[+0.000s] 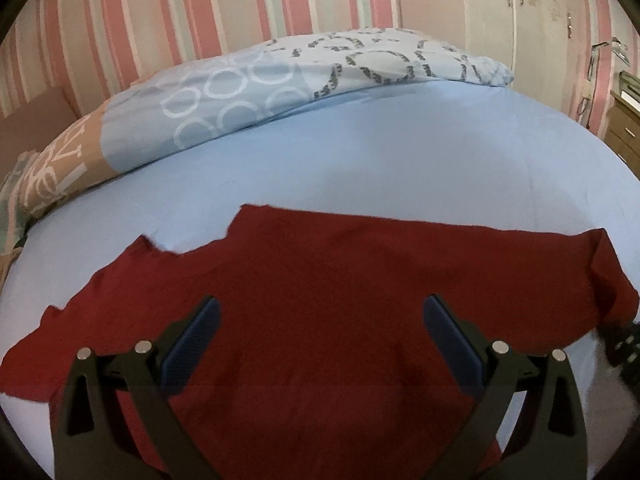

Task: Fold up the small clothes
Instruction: 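Carry the held sleeve across the sweater body and release it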

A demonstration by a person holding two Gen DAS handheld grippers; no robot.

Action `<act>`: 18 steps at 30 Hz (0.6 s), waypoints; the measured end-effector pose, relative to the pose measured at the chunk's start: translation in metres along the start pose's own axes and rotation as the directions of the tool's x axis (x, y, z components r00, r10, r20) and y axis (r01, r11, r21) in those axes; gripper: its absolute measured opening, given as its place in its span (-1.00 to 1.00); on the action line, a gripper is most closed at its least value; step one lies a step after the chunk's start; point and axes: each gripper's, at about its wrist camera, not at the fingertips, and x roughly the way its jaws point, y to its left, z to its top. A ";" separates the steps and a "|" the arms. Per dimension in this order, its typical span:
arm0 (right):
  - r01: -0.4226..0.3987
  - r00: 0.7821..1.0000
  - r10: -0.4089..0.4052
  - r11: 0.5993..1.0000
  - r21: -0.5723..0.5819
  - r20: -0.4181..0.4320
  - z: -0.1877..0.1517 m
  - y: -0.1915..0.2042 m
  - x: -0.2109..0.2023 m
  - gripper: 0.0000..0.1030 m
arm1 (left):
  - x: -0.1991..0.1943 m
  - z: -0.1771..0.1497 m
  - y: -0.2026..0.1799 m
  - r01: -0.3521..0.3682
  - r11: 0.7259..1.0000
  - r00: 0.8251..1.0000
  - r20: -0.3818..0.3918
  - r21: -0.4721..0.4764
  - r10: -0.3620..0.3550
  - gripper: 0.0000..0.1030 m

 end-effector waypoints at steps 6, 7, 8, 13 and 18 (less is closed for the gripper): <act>-0.093 0.995 0.091 0.995 0.047 0.046 0.031 0.017 -0.010 -0.74 | 0.014 0.005 -0.004 -0.011 1.000 1.000 -0.013 0.022 0.011 0.97; -0.123 0.991 0.120 0.991 0.047 0.052 0.038 0.026 -0.010 -0.74 | 0.013 0.006 -0.002 -0.015 1.000 1.000 -0.014 0.022 0.015 0.97; -0.154 0.987 0.152 0.987 0.047 0.055 0.043 0.036 -0.009 -0.74 | 0.010 0.006 0.002 -0.023 1.000 1.000 -0.011 0.020 0.023 0.97; -0.272 0.962 0.272 0.962 -0.021 0.029 0.067 0.105 0.005 -0.75 | -0.007 0.007 0.046 -0.073 0.997 0.997 0.000 0.001 0.073 0.97; -0.384 0.920 0.379 0.923 -0.035 -0.104 0.067 0.160 0.043 -0.54 | -0.016 0.000 0.093 -0.093 0.994 0.996 -0.015 -0.049 0.093 0.97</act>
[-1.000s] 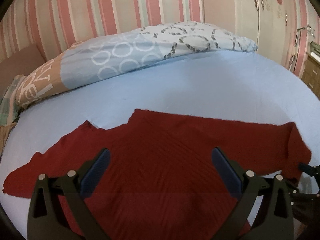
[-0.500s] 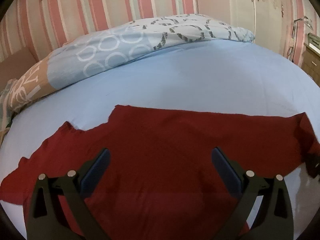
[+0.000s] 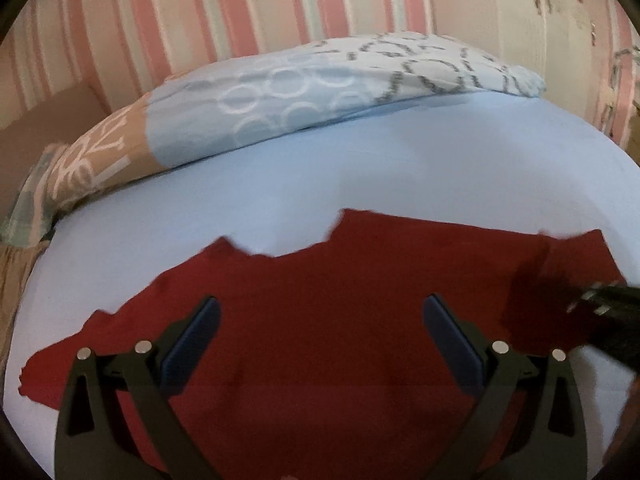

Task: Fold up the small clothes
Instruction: 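Carry the held sleeve across the sweater body and release it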

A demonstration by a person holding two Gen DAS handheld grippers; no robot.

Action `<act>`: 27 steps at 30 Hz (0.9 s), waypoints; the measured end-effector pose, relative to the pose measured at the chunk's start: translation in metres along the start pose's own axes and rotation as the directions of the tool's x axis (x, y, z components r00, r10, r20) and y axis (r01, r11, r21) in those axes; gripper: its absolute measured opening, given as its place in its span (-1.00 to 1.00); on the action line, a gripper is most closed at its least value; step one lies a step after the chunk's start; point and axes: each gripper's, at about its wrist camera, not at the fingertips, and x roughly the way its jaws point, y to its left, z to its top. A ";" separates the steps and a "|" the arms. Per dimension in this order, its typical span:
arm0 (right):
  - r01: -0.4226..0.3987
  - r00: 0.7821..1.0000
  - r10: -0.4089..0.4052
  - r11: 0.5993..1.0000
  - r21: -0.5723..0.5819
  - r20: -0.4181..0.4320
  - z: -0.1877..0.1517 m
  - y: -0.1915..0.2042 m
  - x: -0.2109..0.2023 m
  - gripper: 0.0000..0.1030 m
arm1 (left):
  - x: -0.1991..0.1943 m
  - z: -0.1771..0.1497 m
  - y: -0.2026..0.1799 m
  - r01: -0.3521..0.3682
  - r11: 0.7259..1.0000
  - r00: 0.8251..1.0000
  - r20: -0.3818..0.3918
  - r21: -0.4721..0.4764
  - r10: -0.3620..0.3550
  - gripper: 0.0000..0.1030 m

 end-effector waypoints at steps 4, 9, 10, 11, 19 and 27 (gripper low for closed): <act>0.047 0.998 -0.045 0.998 -0.045 0.035 -0.007 0.000 -0.014 0.28 | 0.003 -0.007 0.022 0.019 0.999 0.999 -0.035 -0.029 -0.020 0.97; 0.177 0.984 -0.172 0.975 -0.133 0.045 -0.016 -0.001 -0.023 0.54 | 0.003 -0.016 0.034 0.004 0.999 0.999 -0.049 -0.050 -0.007 0.97; 0.188 0.982 -0.185 0.973 -0.133 0.033 -0.017 -0.003 -0.020 0.54 | 0.002 -0.018 0.034 0.010 0.999 0.999 -0.051 -0.054 -0.013 0.97; 0.192 0.981 -0.190 0.972 -0.133 0.024 -0.018 -0.003 -0.015 0.54 | 0.000 -0.020 0.035 0.011 0.998 0.999 -0.049 -0.054 -0.014 0.97; 0.180 0.981 -0.191 0.955 -0.235 -0.024 -0.010 0.041 0.033 0.23 | -0.006 -0.034 0.048 0.005 0.999 0.998 -0.067 -0.053 -0.009 0.97; 0.133 0.991 -0.133 0.987 -0.090 0.005 0.006 0.027 0.024 -0.73 | -0.016 -0.039 0.070 0.031 0.996 0.998 -0.059 -0.083 -0.036 0.97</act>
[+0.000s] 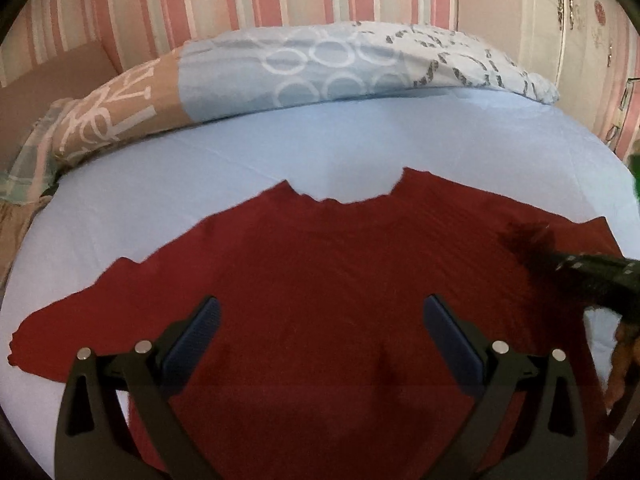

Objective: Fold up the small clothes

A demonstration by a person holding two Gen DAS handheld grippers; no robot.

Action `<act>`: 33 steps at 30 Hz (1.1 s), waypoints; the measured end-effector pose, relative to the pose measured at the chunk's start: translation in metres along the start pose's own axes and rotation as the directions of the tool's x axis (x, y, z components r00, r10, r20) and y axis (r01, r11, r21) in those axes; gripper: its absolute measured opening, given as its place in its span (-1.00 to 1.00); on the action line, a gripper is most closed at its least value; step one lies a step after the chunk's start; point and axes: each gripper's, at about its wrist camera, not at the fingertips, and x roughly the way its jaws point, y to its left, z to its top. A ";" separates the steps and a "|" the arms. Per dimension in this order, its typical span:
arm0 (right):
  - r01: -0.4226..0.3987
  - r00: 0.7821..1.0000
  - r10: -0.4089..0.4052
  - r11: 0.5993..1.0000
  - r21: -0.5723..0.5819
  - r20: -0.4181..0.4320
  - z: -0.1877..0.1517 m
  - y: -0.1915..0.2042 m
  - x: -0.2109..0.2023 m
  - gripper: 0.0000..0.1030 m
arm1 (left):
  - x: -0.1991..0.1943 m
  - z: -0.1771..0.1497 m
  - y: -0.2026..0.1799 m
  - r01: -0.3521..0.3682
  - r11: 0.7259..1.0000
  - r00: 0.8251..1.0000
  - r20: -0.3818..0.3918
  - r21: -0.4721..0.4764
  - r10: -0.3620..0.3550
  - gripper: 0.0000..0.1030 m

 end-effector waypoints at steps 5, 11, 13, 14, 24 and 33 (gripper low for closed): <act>-0.179 0.982 0.182 0.983 -0.049 0.055 0.017 0.069 -0.028 -0.74 | -0.020 0.002 0.034 -0.042 0.997 0.998 0.039 -0.063 0.044 0.97; -0.328 0.945 0.323 0.932 -0.152 -0.056 0.006 0.169 0.000 -0.74 | -0.028 -0.007 0.093 -0.107 0.985 0.994 -0.003 -0.133 0.107 0.96; -0.350 0.935 0.335 0.925 -0.149 -0.118 -0.003 0.180 0.017 -0.73 | -0.026 -0.014 0.110 -0.128 0.981 0.992 -0.025 -0.146 0.126 0.96; -0.324 0.943 0.304 0.931 -0.168 -0.139 -0.011 0.183 0.024 -0.65 | -0.025 -0.017 0.113 -0.131 0.981 0.991 -0.034 -0.144 0.128 0.96; -0.072 0.997 0.075 0.971 -0.228 0.003 -0.027 0.107 -0.032 -0.01 | 0.000 -0.031 0.082 -0.027 0.985 0.994 -0.109 -0.169 0.008 0.96; 0.177 0.982 -0.173 0.983 -0.046 0.073 -0.028 0.006 -0.050 0.22 | 0.025 -0.028 0.025 0.070 0.991 0.985 -0.151 -0.110 -0.086 0.43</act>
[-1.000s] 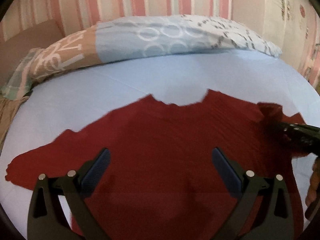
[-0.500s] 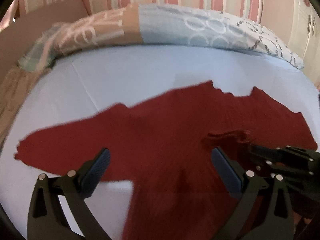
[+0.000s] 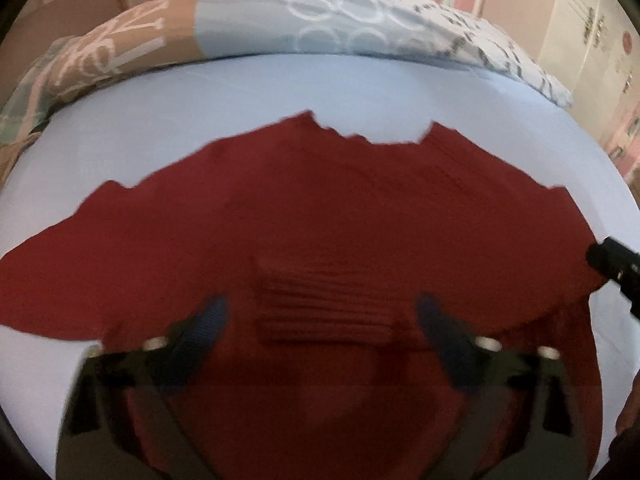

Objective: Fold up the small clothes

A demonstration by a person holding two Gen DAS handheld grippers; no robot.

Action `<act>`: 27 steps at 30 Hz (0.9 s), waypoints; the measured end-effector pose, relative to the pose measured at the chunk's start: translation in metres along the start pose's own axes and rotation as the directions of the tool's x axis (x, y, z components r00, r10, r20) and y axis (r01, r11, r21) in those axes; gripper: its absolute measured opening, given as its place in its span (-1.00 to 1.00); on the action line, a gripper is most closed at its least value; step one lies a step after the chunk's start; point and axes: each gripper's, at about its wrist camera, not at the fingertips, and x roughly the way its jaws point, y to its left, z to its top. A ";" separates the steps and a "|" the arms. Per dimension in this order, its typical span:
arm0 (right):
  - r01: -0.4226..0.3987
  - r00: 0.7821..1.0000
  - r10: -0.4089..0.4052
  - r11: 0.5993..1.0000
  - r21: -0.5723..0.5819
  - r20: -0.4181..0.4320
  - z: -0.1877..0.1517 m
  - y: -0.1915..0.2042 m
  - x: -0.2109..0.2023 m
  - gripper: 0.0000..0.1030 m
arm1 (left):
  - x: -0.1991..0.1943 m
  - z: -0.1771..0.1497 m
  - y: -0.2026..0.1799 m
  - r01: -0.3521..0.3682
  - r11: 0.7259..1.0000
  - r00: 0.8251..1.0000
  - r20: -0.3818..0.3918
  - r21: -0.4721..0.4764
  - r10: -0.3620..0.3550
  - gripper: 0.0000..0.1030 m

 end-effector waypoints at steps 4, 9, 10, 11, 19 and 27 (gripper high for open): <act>0.075 0.996 -0.071 0.992 0.104 -0.050 -0.009 -0.036 0.014 0.29 | 0.010 0.001 -0.009 -0.057 0.998 0.998 0.002 0.037 0.057 0.02; -0.007 0.997 0.018 0.990 0.141 -0.075 -0.015 -0.037 0.026 0.30 | 0.014 0.014 0.009 -0.032 1.000 1.000 -0.002 0.002 0.032 -0.83; -0.022 0.997 0.032 0.990 0.140 -0.070 -0.014 -0.034 0.025 0.30 | 0.014 0.016 0.014 -0.030 1.000 1.000 -0.001 -0.002 0.030 -0.83; -0.042 0.997 0.052 0.989 0.140 -0.065 -0.013 -0.030 0.023 0.30 | 0.012 0.017 0.017 -0.030 1.000 1.000 0.005 0.000 0.030 -0.84; -0.041 0.998 0.047 0.991 0.127 -0.046 -0.007 -0.015 0.015 0.44 | 0.004 0.014 0.030 0.064 0.998 0.998 0.015 -0.023 -0.064 -0.83; -0.039 0.998 0.044 0.993 0.115 -0.039 -0.008 -0.016 0.013 0.43 | 0.000 -0.003 0.032 0.082 0.992 0.997 0.015 -0.095 -0.080 0.57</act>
